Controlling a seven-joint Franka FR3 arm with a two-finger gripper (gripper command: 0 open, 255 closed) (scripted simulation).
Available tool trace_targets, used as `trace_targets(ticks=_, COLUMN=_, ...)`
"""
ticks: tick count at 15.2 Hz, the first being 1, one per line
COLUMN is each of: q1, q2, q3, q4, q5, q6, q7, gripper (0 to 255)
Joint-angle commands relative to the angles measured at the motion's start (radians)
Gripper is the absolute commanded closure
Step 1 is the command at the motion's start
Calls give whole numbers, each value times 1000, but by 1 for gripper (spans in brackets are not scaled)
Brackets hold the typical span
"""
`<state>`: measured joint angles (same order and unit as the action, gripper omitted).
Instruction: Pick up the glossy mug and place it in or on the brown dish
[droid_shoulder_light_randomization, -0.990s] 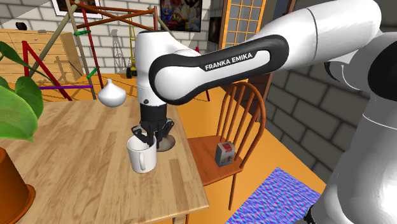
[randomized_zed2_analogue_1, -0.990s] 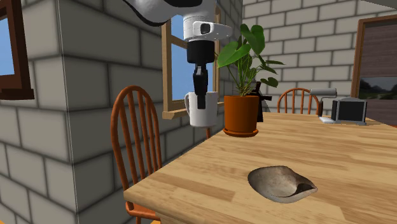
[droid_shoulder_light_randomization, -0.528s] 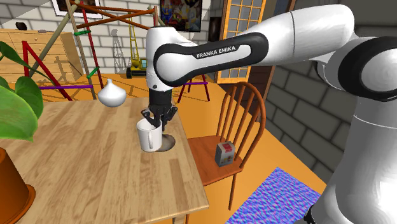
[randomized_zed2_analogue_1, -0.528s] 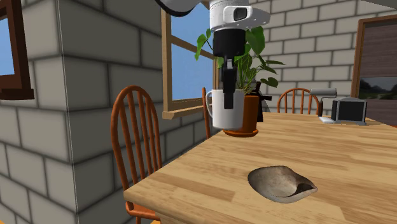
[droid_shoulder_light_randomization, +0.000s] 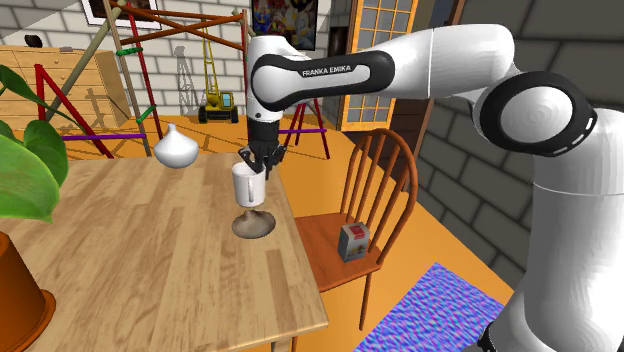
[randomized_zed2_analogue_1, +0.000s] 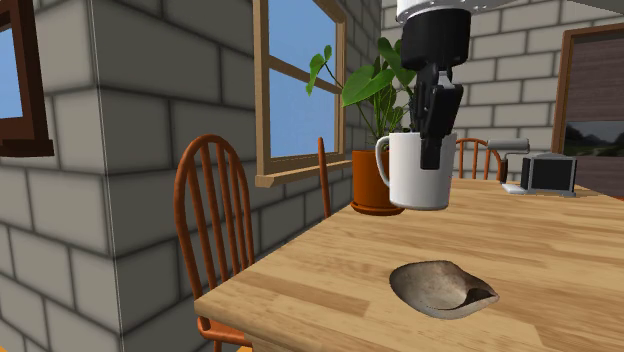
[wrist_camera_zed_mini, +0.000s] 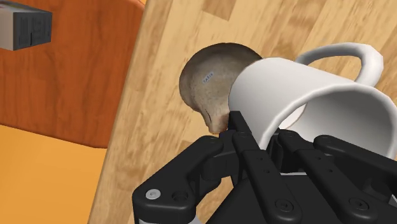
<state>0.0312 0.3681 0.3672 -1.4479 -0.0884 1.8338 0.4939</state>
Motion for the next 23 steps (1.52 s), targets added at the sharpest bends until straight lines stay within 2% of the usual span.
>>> trace_targets(ticks=1, q1=-4, q2=30, q3=-7, q4=51, q5=-7, q6=-22, q7=-15, gripper=255)
trace_targets(ticks=19, q1=-10, q2=68, q3=-17, q4=-137, q5=-23, q6=201, q7=-9, gripper=255)
trace_targets(ticks=23, q1=-10, q2=68, q3=-17, q4=-137, q5=-23, q6=201, q7=-9, gripper=255)
